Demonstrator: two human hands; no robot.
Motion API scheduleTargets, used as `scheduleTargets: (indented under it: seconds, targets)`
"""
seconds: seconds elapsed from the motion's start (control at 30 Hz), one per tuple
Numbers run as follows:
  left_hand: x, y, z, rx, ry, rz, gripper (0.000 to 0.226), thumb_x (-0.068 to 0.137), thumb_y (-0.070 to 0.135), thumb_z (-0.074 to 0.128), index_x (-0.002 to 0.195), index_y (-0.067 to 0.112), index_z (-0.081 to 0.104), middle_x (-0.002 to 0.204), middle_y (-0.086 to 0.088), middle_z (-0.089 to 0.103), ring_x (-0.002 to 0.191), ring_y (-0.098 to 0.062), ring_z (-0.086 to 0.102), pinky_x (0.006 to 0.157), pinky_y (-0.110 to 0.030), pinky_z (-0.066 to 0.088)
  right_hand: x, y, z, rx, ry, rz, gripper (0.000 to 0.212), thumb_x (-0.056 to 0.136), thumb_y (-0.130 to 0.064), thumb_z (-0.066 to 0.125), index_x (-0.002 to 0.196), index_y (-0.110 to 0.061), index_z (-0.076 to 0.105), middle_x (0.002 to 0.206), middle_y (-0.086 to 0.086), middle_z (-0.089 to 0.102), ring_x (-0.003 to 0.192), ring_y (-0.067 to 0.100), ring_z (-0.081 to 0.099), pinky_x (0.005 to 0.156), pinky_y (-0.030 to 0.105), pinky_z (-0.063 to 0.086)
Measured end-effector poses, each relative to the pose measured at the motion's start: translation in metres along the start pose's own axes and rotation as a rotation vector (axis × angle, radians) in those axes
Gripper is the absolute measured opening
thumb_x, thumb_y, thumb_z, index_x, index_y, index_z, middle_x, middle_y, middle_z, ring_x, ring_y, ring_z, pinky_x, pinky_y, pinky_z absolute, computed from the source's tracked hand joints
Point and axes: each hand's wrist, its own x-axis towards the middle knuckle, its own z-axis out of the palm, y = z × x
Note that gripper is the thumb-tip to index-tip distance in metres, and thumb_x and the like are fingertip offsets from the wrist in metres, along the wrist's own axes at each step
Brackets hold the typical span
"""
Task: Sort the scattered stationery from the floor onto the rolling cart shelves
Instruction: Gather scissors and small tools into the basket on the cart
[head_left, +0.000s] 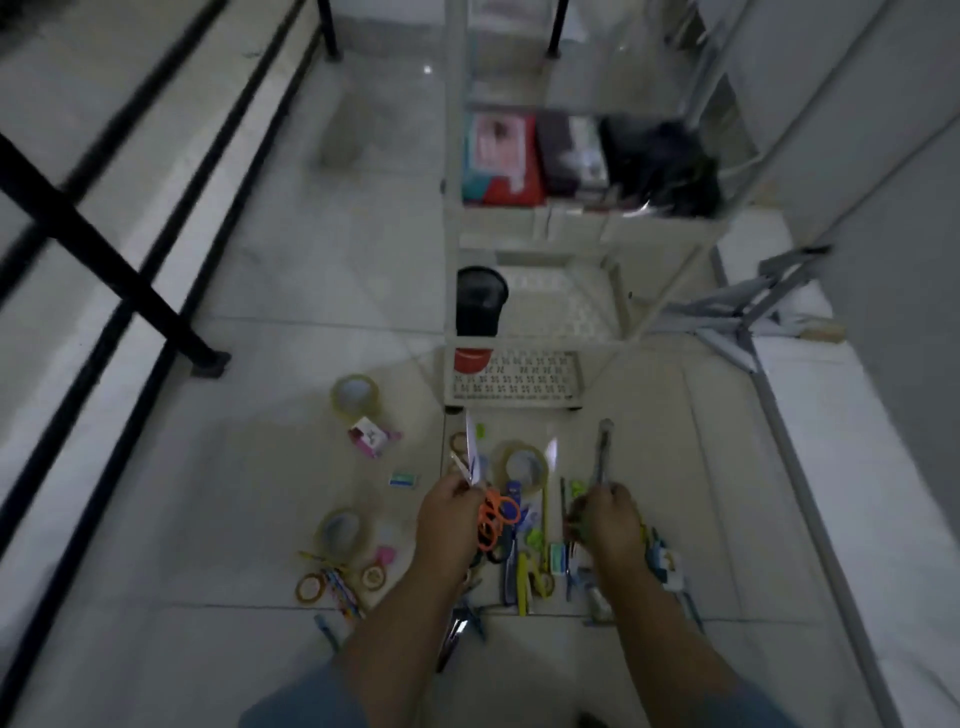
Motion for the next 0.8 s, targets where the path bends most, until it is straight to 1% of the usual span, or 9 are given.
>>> scheduleTargets:
  seconds: [0.07, 0.17, 0.3, 0.4, 0.47, 0.57, 0.67, 0.73, 0.8]
  targets:
    - [-0.027, 0.039, 0.002, 0.022, -0.035, 0.014, 0.015, 0.095, 0.011, 0.048, 0.082, 0.005, 0.054, 0.077, -0.014, 0.057, 0.065, -0.019, 0.052, 0.055, -0.02, 0.04, -0.02, -0.037, -0.014, -0.01, -0.033, -0.056, 0.021, 0.098, -0.011, 0.034, 0.112, 0.002, 0.043, 0.072, 0.011, 0.048, 0.058, 0.02, 0.048, 0.048, 0.022, 0.043]
    - [-0.045, 0.089, 0.013, -0.072, -0.057, 0.028, 0.016, 0.094, 0.006, 0.048, 0.08, 0.003, 0.055, 0.077, -0.021, 0.063, 0.063, -0.024, 0.057, 0.06, -0.024, 0.048, -0.029, -0.09, -0.025, -0.026, -0.055, -0.169, 0.023, 0.098, -0.014, 0.037, 0.119, -0.003, 0.041, 0.077, 0.009, 0.052, 0.063, 0.02, 0.052, 0.055, 0.028, 0.044]
    - [-0.044, 0.141, 0.037, -0.101, -0.021, 0.064, 0.022, 0.094, 0.003, 0.046, 0.072, 0.005, 0.051, 0.055, -0.004, 0.062, 0.048, -0.011, 0.058, 0.043, -0.012, 0.041, -0.021, -0.141, -0.036, -0.016, -0.032, -0.393, 0.018, 0.099, -0.013, 0.038, 0.117, -0.014, 0.041, 0.077, 0.006, 0.056, 0.066, 0.019, 0.055, 0.057, 0.025, 0.045]
    - [-0.035, 0.17, 0.059, -0.024, 0.032, 0.077, 0.022, 0.095, 0.01, 0.048, 0.074, 0.005, 0.049, 0.069, -0.011, 0.055, 0.059, -0.018, 0.05, 0.052, -0.021, 0.038, -0.006, -0.174, -0.046, -0.06, -0.025, -0.517, 0.014, 0.099, -0.012, 0.04, 0.11, -0.019, 0.043, 0.077, 0.002, 0.057, 0.069, 0.019, 0.057, 0.06, 0.026, 0.046]
    - [-0.03, 0.185, 0.07, -0.037, 0.048, 0.082, 0.021, 0.096, 0.012, 0.048, 0.077, 0.004, 0.05, 0.068, -0.011, 0.054, 0.059, -0.017, 0.049, 0.05, -0.018, 0.037, 0.009, -0.194, -0.053, -0.155, -0.032, -0.602, 0.013, 0.098, -0.014, 0.042, 0.109, -0.014, 0.049, 0.085, 0.004, 0.058, 0.077, 0.022, 0.058, 0.067, 0.03, 0.046]
    - [-0.025, 0.208, 0.08, -0.121, 0.072, 0.084, 0.02, 0.096, 0.012, 0.048, 0.079, 0.004, 0.055, 0.073, -0.009, 0.06, 0.064, -0.017, 0.055, 0.055, -0.019, 0.042, 0.042, -0.227, -0.063, -0.368, 0.03, -0.772, 0.024, 0.094, -0.011, 0.046, 0.113, 0.0, 0.057, 0.103, 0.015, 0.055, 0.09, 0.019, 0.051, 0.072, 0.019, 0.034]
    - [-0.016, 0.219, 0.083, -0.143, 0.115, 0.084, 0.015, 0.096, 0.011, 0.048, 0.087, 0.01, 0.06, 0.076, -0.004, 0.063, 0.068, -0.015, 0.058, 0.06, -0.023, 0.043, 0.07, -0.266, -0.062, -0.509, 0.034, -0.935, 0.026, 0.088, 0.001, 0.052, 0.112, -0.004, 0.062, 0.105, 0.014, 0.062, 0.095, 0.027, 0.056, 0.08, 0.027, 0.042]
    - [-0.009, 0.222, 0.083, -0.13, 0.127, 0.097, 0.015, 0.096, 0.01, 0.048, 0.089, 0.007, 0.061, 0.076, -0.005, 0.062, 0.067, -0.015, 0.057, 0.059, -0.024, 0.042, 0.088, -0.287, -0.053, -0.62, 0.049, -1.062, 0.028, 0.086, 0.0, 0.052, 0.108, -0.009, 0.066, 0.102, 0.012, 0.068, 0.092, 0.034, 0.06, 0.079, 0.037, 0.05]
    - [-0.002, 0.225, 0.084, -0.134, 0.121, 0.096, 0.015, 0.096, 0.01, 0.047, 0.095, 0.006, 0.061, 0.079, -0.005, 0.063, 0.07, -0.015, 0.057, 0.059, -0.022, 0.044, 0.101, -0.301, -0.044, -0.749, 0.065, -1.18, 0.028, 0.085, -0.002, 0.05, 0.104, -0.012, 0.069, 0.1, 0.01, 0.069, 0.09, 0.038, 0.059, 0.076, 0.036, 0.047]
